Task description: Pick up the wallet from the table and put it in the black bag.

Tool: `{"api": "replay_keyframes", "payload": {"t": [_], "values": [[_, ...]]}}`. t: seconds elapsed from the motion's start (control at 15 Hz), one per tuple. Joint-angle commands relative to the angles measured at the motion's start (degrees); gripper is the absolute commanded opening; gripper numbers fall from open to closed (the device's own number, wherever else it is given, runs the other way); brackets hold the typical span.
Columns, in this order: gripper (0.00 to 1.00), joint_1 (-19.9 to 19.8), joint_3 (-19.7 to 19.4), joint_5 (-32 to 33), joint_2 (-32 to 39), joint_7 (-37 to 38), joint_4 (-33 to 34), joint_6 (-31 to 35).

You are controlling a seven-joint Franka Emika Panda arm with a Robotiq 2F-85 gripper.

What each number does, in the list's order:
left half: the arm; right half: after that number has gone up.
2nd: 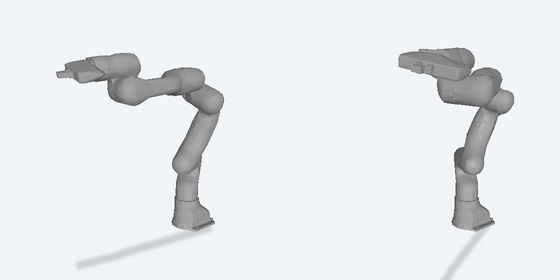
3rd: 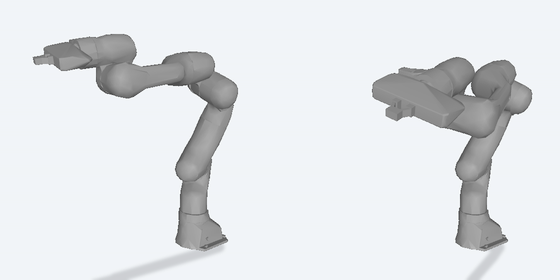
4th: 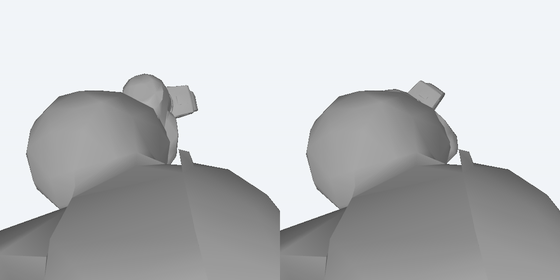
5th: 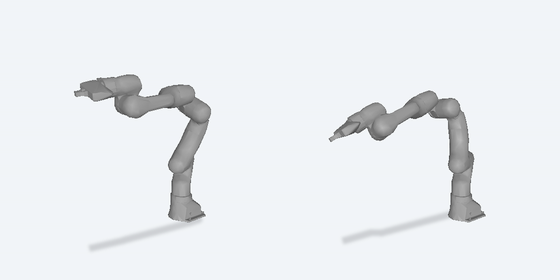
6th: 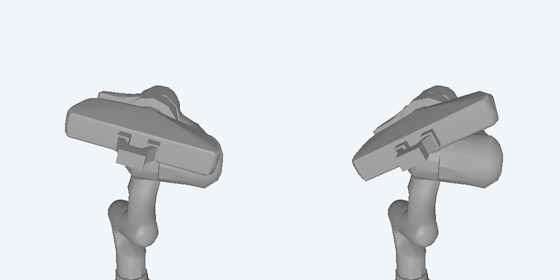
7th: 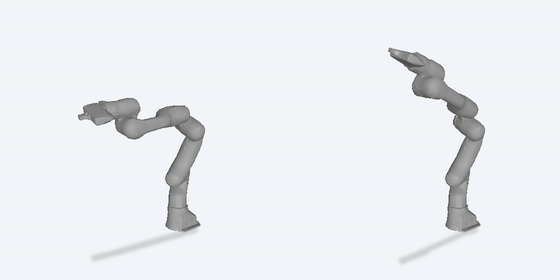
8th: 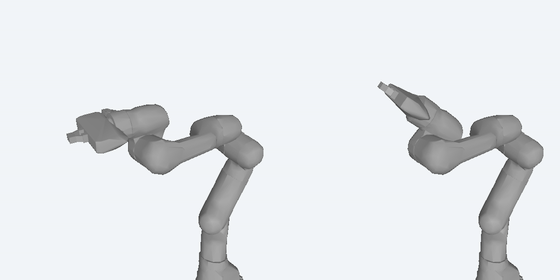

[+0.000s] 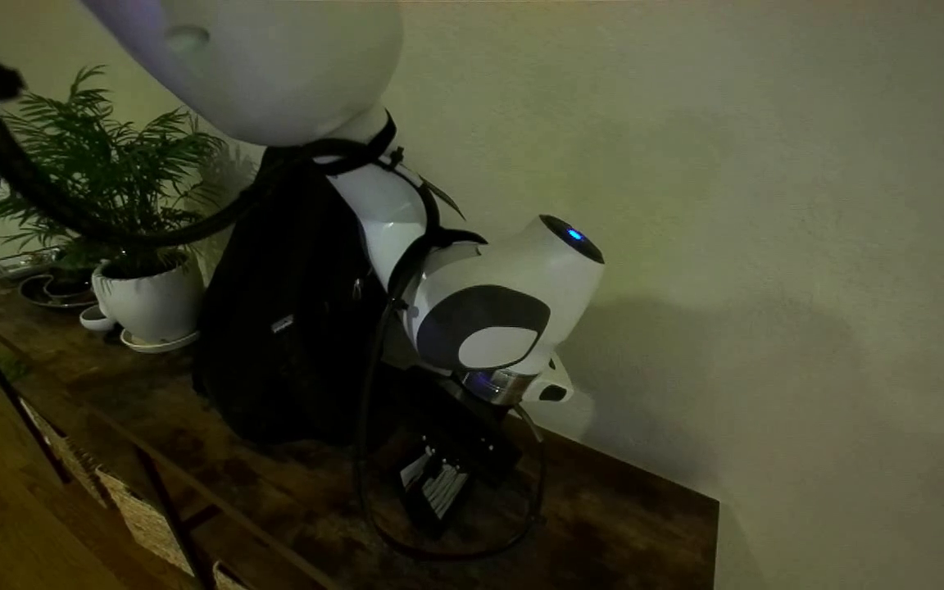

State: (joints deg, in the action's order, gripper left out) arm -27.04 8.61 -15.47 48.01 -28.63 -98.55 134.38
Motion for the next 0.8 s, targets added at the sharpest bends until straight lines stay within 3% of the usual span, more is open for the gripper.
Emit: {"api": "replay_keyframes", "payload": {"t": [0.0, 0.73], "values": [[0.03, -0.52, 1.25, -2.89, -1.38, -2.45, 0.67, -3.33], [0.03, 0.16, -0.54, -2.84, 3.78, -1.98, 5.32, -5.66]]}}
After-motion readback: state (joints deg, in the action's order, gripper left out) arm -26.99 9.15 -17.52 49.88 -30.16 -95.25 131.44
